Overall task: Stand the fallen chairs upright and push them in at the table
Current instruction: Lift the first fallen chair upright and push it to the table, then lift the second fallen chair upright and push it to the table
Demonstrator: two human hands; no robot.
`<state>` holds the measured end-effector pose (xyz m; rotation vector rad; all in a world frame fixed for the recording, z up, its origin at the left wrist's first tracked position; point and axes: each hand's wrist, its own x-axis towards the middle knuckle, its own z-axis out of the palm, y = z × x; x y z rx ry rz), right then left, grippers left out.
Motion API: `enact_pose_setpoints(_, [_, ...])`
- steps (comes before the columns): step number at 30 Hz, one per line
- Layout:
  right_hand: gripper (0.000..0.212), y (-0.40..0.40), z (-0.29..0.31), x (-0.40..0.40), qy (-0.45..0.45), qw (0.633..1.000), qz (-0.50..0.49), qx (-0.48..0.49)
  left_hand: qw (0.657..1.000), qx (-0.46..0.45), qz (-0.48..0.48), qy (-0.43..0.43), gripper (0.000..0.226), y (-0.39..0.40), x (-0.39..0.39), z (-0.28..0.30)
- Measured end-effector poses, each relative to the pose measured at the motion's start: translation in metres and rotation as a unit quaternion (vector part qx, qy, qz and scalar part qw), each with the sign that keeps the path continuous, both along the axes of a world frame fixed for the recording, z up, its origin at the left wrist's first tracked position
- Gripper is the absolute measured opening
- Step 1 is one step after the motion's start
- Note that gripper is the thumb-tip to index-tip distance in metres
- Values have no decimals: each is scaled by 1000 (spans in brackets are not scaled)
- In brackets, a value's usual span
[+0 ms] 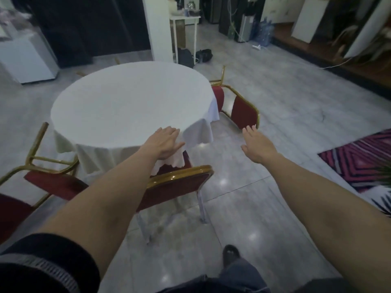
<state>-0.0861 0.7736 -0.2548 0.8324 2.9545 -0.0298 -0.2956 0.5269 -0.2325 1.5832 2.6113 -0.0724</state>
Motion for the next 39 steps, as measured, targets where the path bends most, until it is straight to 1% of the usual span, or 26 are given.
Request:
enact_pose_setpoints(4, [69, 52, -4, 10, 9, 999, -32, -7, 999, -24, -28, 6, 70, 60, -11, -11])
enact_pose_setpoints(10, [75, 150, -12, 17, 5, 998, -62, -23, 998, -47, -39, 4, 67, 177, -7, -15])
enact_pose_setpoints(13, [76, 204, -10, 18, -4, 996, -71, -53, 997, -65, -30, -21, 66, 238, -3, -13])
enact_pose_setpoints(15, [77, 246, -9, 17, -19, 996, -68, -54, 997, -76, -18, -30, 67, 282, -5, -13])
enact_pose_setpoints(18, [75, 309, -7, 13, -26, 997, -54, -40, 997, -66, -5, -34, 67, 342, -10, -18])
enact_pose_setpoints(24, [76, 405, -20, -4, -48, 997, -42, -45, 995, -82, 19, -61, 71, 437, -25, -36])
enact_pose_setpoints(28, [76, 466, -32, -30, -58, 996, -35, -55, 994, -87, 15, -60, 71, 495, -48, -50])
enact_pose_setpoints(31, [75, 521, -46, -64, -74, 996, -24, -54, 993, -101, 19, -59, 67, 543, -74, -62])
enact_pose_setpoints(35, [70, 601, -62, -127, -61, 996, -8, -65, 992, -104, 25, -72, 66, 621, -136, -86])
enact_pose_setpoints(39, [68, 677, -68, -196, -95, 991, 7, -90, 986, -123, 44, -106, 68, 698, -195, -94])
